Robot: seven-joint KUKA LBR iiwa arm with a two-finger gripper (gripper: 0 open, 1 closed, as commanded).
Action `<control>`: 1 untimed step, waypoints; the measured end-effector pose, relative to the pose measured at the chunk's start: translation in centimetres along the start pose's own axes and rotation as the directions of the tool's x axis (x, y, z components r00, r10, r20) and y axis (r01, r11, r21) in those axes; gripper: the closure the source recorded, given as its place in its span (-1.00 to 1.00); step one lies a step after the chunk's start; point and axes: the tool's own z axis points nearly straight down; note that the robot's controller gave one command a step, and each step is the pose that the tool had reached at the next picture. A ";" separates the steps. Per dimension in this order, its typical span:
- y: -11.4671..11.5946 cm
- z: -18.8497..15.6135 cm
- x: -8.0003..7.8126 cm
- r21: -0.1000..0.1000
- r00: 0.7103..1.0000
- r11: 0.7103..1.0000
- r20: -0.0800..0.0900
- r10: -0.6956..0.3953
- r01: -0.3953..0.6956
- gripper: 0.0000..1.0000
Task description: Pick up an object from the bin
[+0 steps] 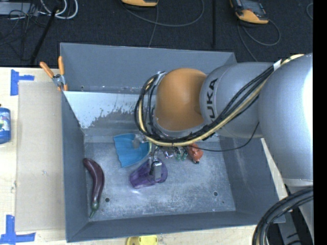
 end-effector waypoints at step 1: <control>-0.4 -0.2 2.8 0.000 0.996 0.996 -0.002 0.094 -0.094 1.00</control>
Offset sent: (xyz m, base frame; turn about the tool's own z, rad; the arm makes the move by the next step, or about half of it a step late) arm 0.0000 0.0000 0.0000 0.0000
